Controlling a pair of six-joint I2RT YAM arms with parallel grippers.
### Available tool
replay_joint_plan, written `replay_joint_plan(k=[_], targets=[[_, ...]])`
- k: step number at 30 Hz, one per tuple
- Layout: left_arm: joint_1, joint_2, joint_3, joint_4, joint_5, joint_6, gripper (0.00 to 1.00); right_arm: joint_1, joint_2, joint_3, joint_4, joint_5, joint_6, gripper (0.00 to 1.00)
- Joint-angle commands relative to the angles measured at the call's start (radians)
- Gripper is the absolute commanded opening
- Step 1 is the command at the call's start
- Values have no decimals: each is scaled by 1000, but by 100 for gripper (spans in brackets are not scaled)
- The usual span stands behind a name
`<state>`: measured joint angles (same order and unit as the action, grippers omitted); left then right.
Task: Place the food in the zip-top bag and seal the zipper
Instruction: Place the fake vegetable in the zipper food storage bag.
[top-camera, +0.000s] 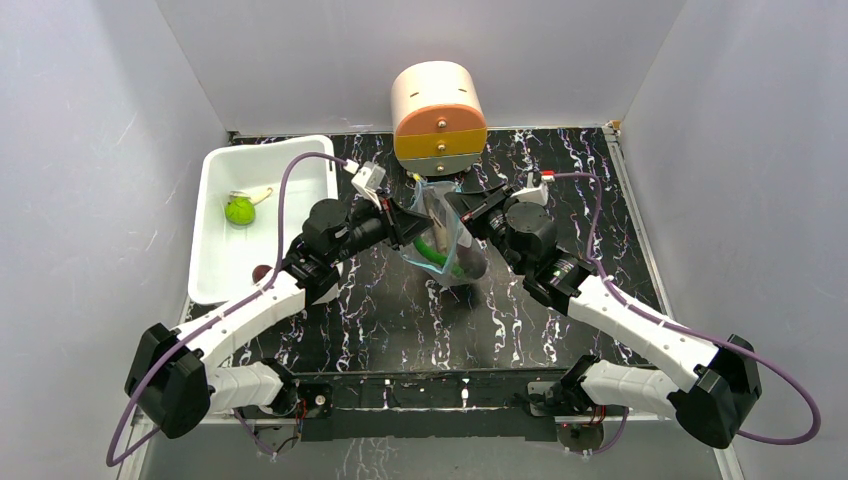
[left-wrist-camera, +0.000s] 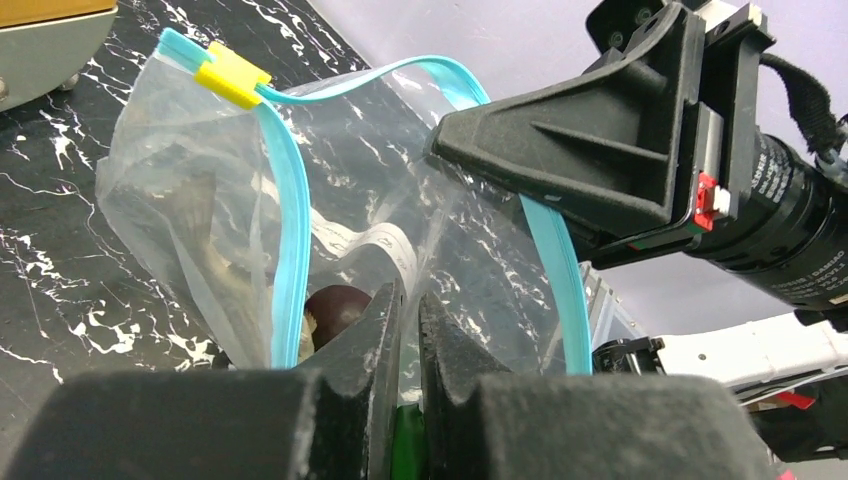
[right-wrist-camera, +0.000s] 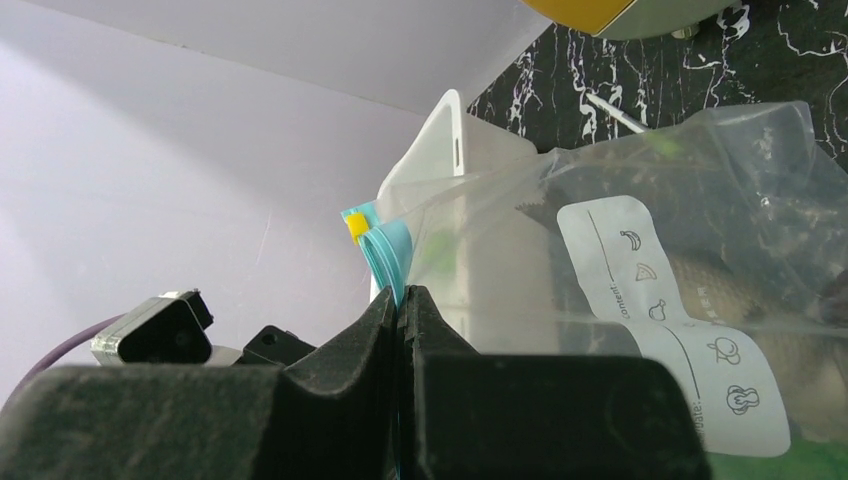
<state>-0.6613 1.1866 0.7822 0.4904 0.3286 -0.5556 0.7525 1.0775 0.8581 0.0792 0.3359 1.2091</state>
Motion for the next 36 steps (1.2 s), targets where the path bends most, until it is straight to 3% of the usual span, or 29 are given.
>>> replay_joint_plan(k=[1,17,28,30,33,36], targets=[[-4,-31,62,-19,-8,12,0,3,-12,17,68,-31,-33,0],[-5,59,315,-446,-20,71,0,4,1,44,-11,-110,-101,0],[-4,151,391,-552,78,46,0,3,18,63,-11,-118,-102,0],[-4,163,385,-527,93,46,5,2,24,63,-8,-126,-101,0],[-5,167,401,-520,103,30,37,3,24,58,-9,-121,-101,0],[-4,148,443,-569,65,30,51,3,15,47,-6,-100,-109,0]])
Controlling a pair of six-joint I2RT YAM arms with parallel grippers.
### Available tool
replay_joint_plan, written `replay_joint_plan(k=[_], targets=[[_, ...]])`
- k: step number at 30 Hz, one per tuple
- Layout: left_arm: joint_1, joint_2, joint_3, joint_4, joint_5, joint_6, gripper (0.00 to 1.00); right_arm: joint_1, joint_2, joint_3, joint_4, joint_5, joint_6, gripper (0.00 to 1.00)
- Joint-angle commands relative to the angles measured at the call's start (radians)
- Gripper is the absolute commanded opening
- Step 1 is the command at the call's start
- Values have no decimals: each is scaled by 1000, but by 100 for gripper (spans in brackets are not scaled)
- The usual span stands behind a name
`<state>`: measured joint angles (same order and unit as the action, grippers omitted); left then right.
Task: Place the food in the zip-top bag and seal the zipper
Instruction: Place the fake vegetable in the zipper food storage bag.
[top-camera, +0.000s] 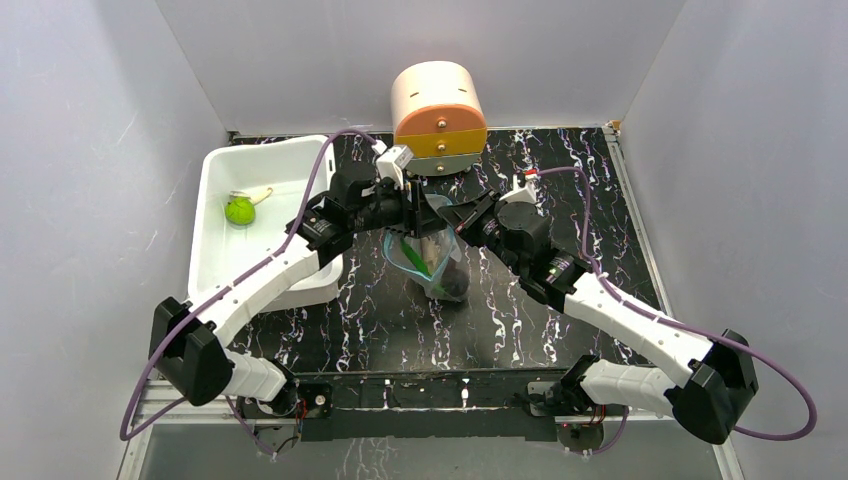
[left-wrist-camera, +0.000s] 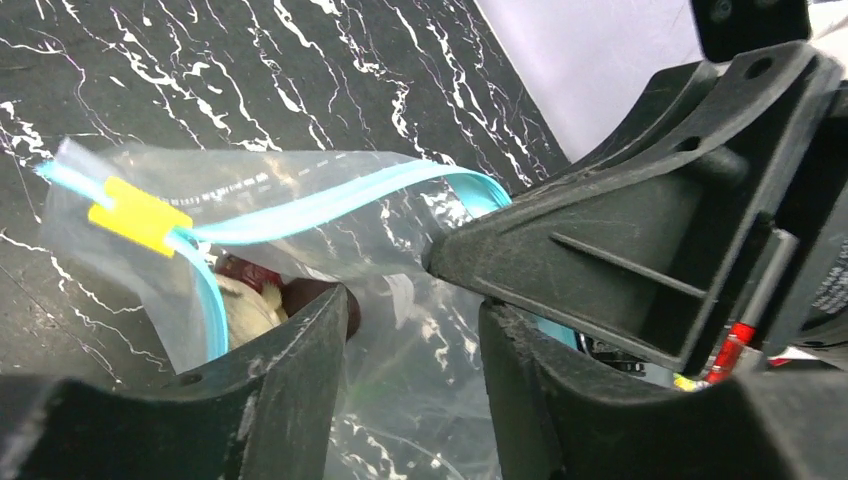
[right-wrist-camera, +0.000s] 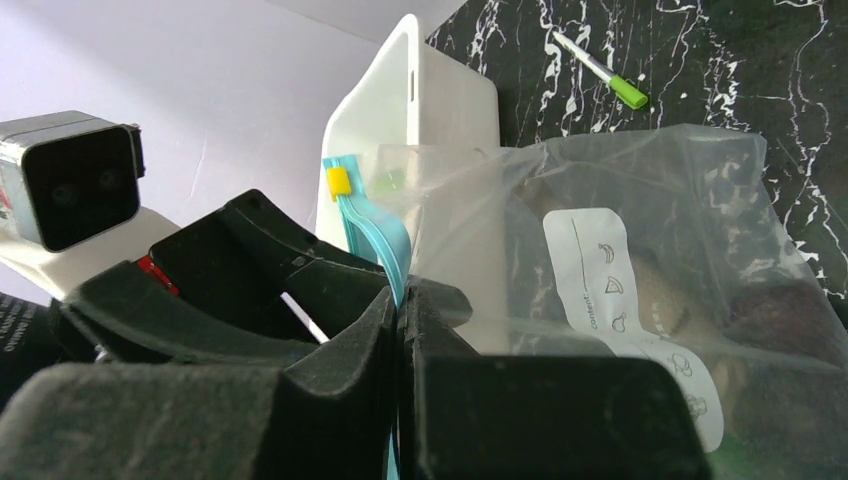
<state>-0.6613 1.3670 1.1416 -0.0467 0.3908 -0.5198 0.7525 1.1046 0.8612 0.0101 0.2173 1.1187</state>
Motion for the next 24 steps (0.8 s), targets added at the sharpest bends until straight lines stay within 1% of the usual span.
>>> replay_joint_plan(k=[1,4,8,10,12,14,16,18,20,22,24], targets=[[-5,-44,99,-55,-25,-2,54,3,-14,43,59,25,-26,0],[-4,-74,158,-155,-126,29,61,2,-14,42,49,33,-39,0],[-4,-96,248,-311,-258,94,61,4,1,41,46,47,-46,0],[-4,-108,285,-393,-345,119,60,3,11,49,50,53,-54,0],[-4,-132,307,-484,-421,133,57,3,15,59,50,57,-67,0],[-5,-160,300,-533,-461,135,50,2,18,63,49,64,-76,0],[-4,-185,281,-568,-462,121,44,2,19,65,56,64,-81,0],[-4,-207,254,-598,-423,102,38,1,23,71,57,63,-82,0],[-5,-236,213,-602,-355,86,37,2,24,76,56,63,-85,0],[-4,-265,168,-595,-291,65,40,3,23,78,56,63,-86,0],[-5,-292,121,-555,-223,38,42,2,21,78,54,62,-86,0]])
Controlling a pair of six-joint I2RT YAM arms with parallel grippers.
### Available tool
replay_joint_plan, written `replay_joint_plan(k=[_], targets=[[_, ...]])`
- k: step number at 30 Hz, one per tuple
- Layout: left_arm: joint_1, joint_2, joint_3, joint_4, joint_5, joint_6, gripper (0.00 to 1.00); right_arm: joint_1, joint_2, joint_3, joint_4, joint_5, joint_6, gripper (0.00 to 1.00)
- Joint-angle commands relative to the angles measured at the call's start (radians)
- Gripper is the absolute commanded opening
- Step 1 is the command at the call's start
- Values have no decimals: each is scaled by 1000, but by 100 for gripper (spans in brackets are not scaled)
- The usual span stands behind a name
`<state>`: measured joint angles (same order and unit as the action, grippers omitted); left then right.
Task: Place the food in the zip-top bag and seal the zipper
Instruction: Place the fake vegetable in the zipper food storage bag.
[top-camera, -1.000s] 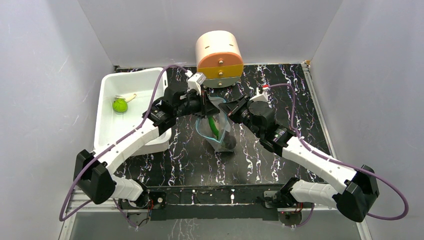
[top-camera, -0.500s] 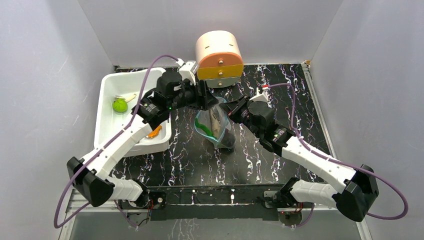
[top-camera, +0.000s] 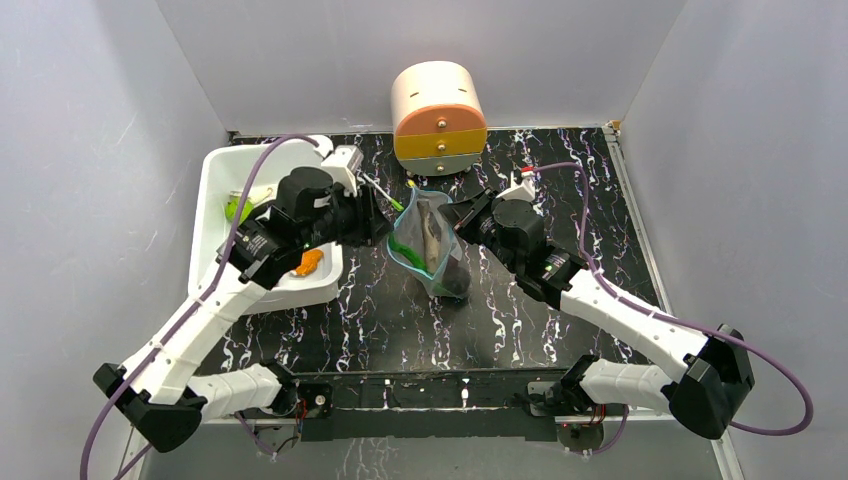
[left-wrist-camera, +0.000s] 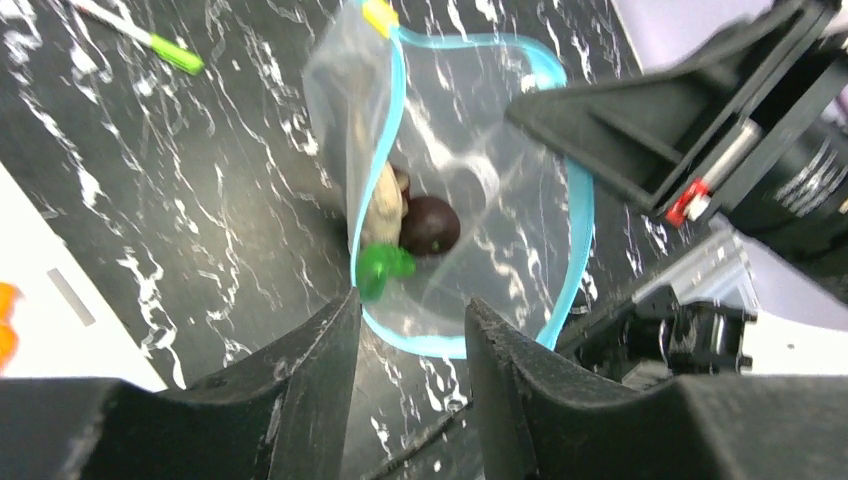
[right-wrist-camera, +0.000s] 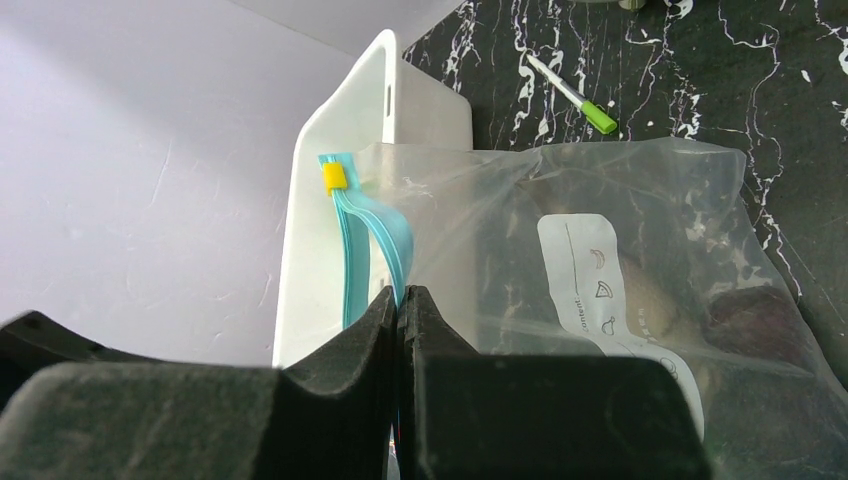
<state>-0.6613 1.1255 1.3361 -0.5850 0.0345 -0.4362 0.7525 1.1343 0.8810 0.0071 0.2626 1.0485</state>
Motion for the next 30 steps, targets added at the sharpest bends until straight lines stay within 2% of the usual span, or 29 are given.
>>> replay_joint_plan(k=[1,14,20,30], targets=[[-4,-59,-98,9,156,-59,42,2,-10,59,57,15,-16,0],[-5,6,-129,111,90,-40,37,3,-26,46,60,6,-9,0],[-4,30,-121,120,82,-32,34,2,-33,42,60,9,-10,0],[-4,16,-149,120,22,-17,34,2,-35,36,64,0,-4,0]])
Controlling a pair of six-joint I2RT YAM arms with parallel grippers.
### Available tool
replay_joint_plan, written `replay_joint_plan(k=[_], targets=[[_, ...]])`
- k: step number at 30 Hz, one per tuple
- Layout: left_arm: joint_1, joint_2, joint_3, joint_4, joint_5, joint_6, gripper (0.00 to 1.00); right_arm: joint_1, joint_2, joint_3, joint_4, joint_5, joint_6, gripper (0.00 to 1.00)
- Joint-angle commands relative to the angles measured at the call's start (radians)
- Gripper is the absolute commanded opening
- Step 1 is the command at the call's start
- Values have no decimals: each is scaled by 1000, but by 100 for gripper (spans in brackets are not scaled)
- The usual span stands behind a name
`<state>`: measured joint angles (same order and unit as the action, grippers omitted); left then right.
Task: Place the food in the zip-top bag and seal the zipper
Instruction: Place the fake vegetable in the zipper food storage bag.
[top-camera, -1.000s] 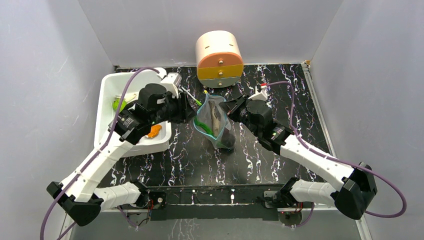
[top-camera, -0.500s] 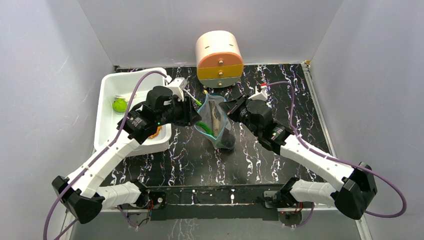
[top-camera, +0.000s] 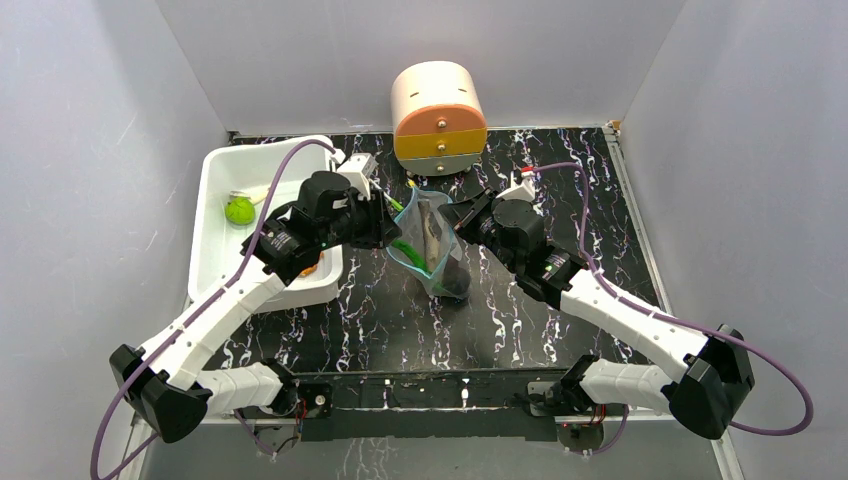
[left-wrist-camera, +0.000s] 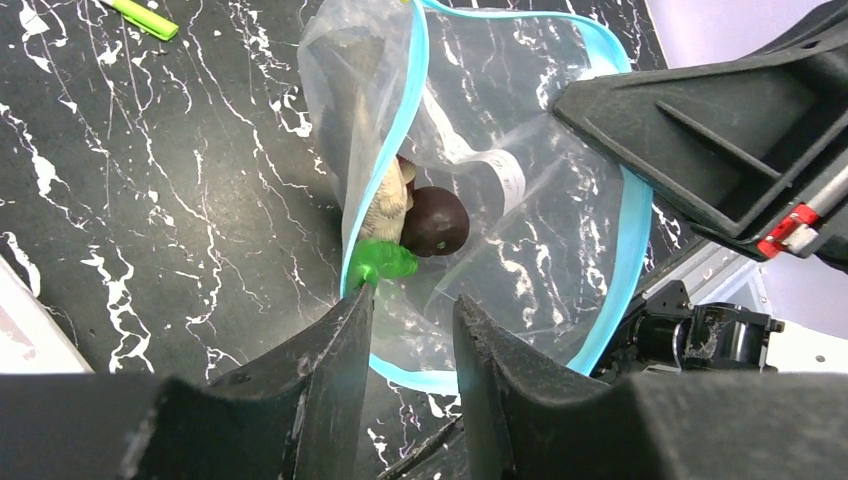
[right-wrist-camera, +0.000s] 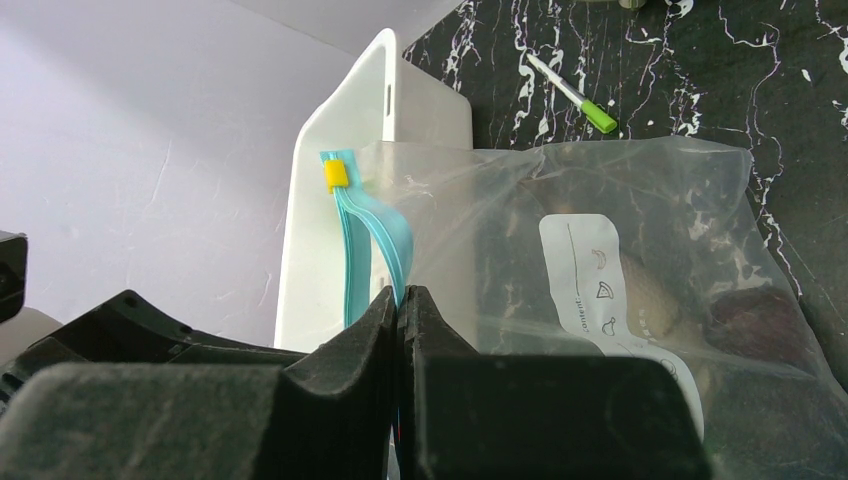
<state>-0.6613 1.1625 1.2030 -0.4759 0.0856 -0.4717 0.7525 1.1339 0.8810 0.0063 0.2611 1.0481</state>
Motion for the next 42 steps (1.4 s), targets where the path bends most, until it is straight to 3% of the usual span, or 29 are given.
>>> replay_joint_plan(k=[1,6,9,14,17,22,25,33,42], targets=[[-4,-19,-16,12,-31,21,34,2,-34,36,65,2,-3,0],[-4,-7,-20,24,-39,30,36,3,-30,37,66,-4,-1,0],[-5,-7,-33,41,-39,37,27,3,-30,35,64,-6,0,0],[-5,2,-42,82,-11,45,24,3,-29,22,68,-14,1,0],[-4,12,-30,92,6,52,17,3,-29,17,73,-14,2,0],[-4,18,4,87,17,59,16,3,-17,18,74,-22,1,0],[-4,15,19,103,38,56,5,3,-13,12,81,-29,6,0],[-4,32,27,182,116,51,11,4,-2,7,83,-51,10,0],[-5,130,65,199,169,106,6,3,-15,16,63,-72,3,0]])
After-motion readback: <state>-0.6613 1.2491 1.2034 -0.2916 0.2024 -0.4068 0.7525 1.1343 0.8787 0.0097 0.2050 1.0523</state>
